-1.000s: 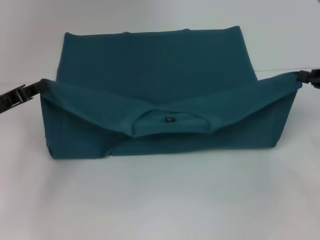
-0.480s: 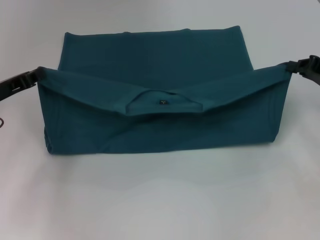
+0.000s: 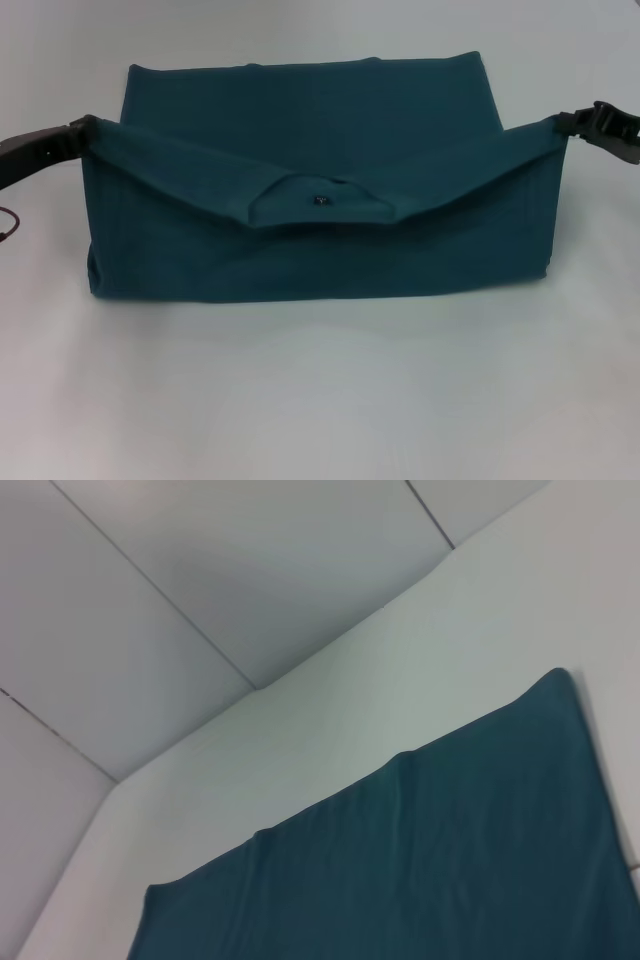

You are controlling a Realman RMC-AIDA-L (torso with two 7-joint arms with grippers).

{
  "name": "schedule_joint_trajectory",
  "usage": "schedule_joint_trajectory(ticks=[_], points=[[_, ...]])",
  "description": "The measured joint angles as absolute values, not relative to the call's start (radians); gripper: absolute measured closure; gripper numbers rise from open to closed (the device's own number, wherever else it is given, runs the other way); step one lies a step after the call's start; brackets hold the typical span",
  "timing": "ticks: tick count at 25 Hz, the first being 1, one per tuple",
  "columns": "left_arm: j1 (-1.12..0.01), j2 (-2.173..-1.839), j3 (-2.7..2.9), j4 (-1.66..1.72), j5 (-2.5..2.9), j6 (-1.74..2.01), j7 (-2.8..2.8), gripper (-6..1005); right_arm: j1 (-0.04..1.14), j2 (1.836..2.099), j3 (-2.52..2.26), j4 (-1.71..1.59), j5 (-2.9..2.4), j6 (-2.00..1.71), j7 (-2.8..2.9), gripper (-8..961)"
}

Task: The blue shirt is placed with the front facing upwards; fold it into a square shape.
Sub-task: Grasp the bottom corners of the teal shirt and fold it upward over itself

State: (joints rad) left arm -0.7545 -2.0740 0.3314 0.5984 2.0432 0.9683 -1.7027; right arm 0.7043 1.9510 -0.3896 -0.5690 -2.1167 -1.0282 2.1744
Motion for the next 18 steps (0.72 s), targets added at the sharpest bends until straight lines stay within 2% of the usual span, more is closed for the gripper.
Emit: schedule_joint_trajectory(ticks=[8, 18], points=[[-0.779, -2.071, 0.331, 0.562, 2.042, 0.903, -1.651, 973, 0.711, 1.966, -0.393, -0.569, -2.104, -0.967, 2.143, 926], [-0.806, -2.069, 0.331, 0.495, 2.035, 0.816, -1.56, 970, 0.724, 1.97, -0.424, -0.516, -2.095, -0.887, 2.115, 919]])
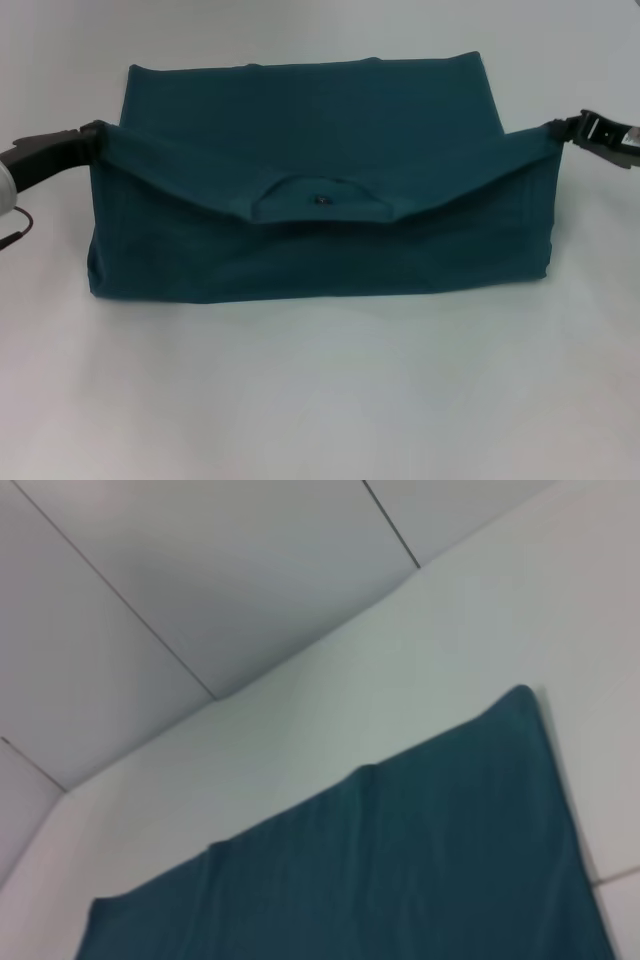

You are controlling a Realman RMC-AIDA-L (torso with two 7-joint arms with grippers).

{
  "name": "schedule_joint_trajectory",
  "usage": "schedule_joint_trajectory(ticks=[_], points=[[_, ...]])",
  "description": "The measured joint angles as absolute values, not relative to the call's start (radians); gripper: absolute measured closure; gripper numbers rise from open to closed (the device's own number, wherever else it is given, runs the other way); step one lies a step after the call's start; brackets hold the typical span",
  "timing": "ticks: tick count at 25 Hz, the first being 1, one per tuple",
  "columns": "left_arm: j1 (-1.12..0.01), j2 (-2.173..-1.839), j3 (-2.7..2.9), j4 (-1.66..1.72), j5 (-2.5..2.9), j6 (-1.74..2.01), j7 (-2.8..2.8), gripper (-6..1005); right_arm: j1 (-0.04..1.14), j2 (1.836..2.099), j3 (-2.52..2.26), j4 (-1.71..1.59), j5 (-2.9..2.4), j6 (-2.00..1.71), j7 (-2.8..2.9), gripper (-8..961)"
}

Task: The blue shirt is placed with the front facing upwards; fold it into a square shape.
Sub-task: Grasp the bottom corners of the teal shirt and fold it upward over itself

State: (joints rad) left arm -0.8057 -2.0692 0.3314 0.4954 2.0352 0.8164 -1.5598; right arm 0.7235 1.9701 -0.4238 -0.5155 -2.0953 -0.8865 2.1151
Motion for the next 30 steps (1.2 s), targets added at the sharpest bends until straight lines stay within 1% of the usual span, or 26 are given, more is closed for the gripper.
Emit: schedule_joint_trajectory(ticks=[12, 19, 23, 26, 27, 30], points=[[-0.823, -2.076, 0.33, 0.437, 2.032, 0.731, -1.479, 965, 0.727, 1.971, -0.455, -0.45, -2.096, -0.796, 2.085, 912], [-0.826, -2.097, 0.331, 0.423, 2.031, 0.68, -1.42, 961, 0.745, 1.972, -0.477, -0.406, -2.101, -0.729, 2.09, 907], [-0.831, -2.111, 0.331, 0.419, 2.031, 0.637, -1.395, 959, 0.747, 1.977, -0.491, -0.4, -2.101, -0.694, 2.092, 905], [-0.831, -2.113, 0.331, 0.419, 2.031, 0.628, -1.385, 958, 0.744, 1.977, -0.493, -0.404, -2.101, -0.694, 2.089, 903], [-0.83, -2.113, 0.331, 0.42, 2.031, 0.628, -1.384, 926, 0.741, 1.975, -0.494, -0.408, -2.101, -0.696, 2.087, 902], [-0.823, -2.113, 0.331, 0.438, 2.033, 0.633, -1.386, 830, 0.73, 1.969, -0.498, -0.421, -2.101, -0.717, 2.085, 707]])
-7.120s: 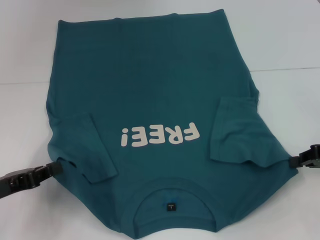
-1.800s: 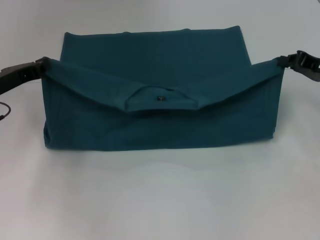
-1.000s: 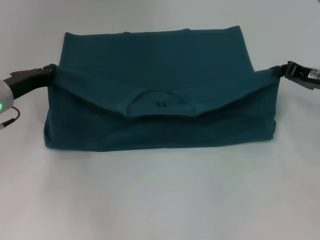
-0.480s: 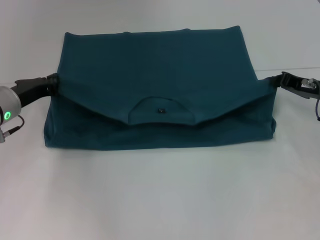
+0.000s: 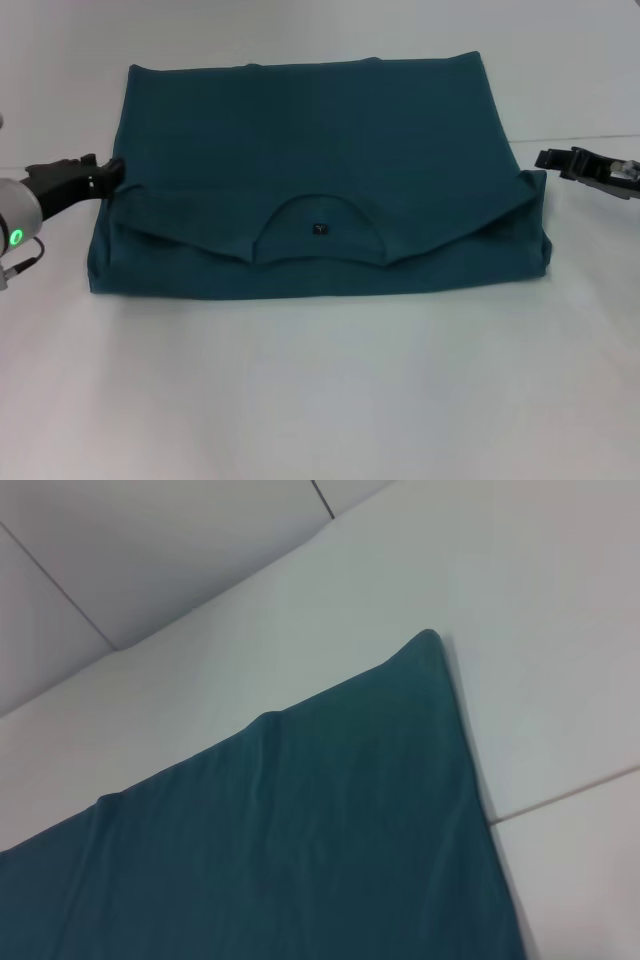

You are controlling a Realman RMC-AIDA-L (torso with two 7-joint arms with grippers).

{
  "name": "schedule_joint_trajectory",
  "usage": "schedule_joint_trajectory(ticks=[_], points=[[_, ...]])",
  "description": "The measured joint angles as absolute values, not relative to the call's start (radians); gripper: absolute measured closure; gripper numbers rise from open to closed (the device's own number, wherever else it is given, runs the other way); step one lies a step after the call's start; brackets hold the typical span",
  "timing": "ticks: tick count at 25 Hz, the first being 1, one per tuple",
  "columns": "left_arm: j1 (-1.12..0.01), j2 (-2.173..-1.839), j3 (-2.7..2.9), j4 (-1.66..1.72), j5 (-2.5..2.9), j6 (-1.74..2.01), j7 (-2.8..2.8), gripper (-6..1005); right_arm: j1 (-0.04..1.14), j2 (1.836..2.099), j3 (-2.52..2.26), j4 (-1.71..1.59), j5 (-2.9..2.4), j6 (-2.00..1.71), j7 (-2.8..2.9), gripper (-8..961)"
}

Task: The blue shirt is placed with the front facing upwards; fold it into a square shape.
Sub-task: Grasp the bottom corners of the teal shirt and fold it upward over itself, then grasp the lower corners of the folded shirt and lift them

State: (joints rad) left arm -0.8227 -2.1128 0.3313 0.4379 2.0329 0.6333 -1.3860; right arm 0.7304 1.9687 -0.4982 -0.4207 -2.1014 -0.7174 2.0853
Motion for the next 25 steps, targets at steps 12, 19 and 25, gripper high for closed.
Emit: schedule_joint_trajectory(ticks=[12, 19, 25], points=[[-0.636, -2.134, 0.607, 0.641, 2.095, 0.779, -1.732, 408, 0.57, 2.015, -0.493, -0.655, -2.077, -0.954, 2.061, 199], [-0.61, -2.151, 0.629, 0.632, 2.13, 0.773, -1.765, 306, 0.551, 2.017, -0.497, -0.647, -2.057, -0.967, 2.046, 116], [-0.604, -2.157, 0.629, 0.627, 2.179, 0.772, -1.796, 300, 0.553, 2.018, -0.5, -0.647, -2.057, -0.969, 2.045, 118]])
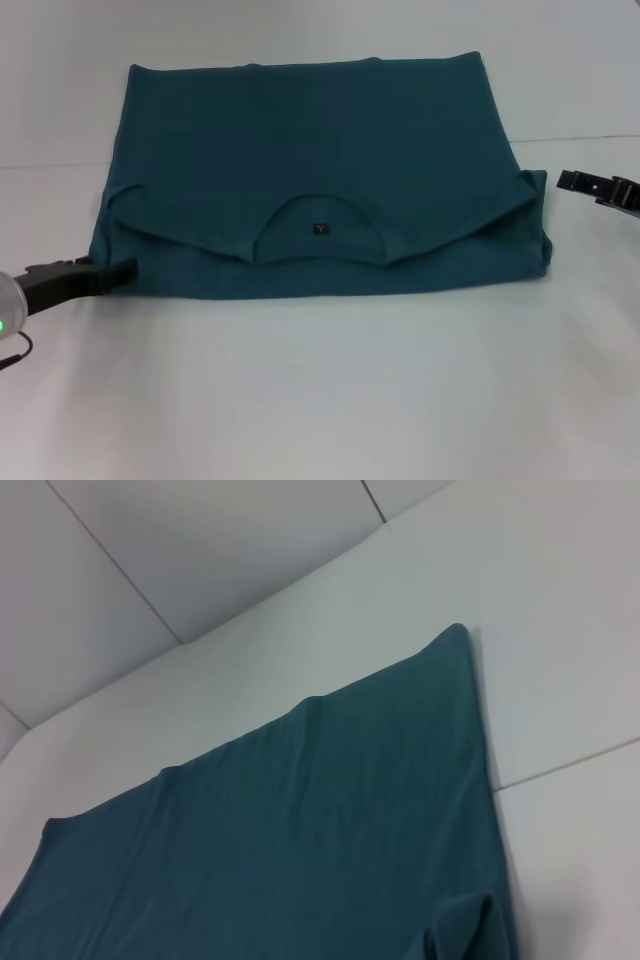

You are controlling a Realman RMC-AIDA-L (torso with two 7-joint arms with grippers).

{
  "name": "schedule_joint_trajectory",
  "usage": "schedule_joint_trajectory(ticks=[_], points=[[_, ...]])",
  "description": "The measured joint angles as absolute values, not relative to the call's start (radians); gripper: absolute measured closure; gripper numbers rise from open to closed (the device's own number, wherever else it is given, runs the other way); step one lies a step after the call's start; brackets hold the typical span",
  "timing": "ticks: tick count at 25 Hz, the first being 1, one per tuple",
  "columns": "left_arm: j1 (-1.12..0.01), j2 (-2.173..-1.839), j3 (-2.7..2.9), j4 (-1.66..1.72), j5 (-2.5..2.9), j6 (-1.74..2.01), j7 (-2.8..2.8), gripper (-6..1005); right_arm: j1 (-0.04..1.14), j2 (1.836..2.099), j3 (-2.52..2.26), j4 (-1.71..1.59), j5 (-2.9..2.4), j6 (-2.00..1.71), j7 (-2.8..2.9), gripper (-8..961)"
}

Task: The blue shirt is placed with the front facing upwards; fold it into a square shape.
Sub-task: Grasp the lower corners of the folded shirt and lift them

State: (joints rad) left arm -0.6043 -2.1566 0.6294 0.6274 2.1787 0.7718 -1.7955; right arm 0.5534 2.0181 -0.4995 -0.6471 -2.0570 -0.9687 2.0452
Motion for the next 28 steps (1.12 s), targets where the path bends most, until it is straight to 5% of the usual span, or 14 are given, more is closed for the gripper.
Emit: schedule_joint_trajectory(ticks=[15, 23, 28], points=[[-0.609, -2.159, 0.693, 0.624, 2.2, 0.781, -1.802, 405, 0.552, 2.02, -0.5, -0.647, -2.059, -0.971, 2.052, 121], [-0.609, -2.16, 0.696, 0.629, 2.202, 0.783, -1.802, 731, 0.55, 2.012, -0.5, -0.65, -2.062, -1.007, 2.058, 124], [-0.609, -2.159, 0.696, 0.637, 2.202, 0.795, -1.802, 896, 0.553, 1.961, -0.522, -0.7, -2.128, -1.157, 2.107, 126]])
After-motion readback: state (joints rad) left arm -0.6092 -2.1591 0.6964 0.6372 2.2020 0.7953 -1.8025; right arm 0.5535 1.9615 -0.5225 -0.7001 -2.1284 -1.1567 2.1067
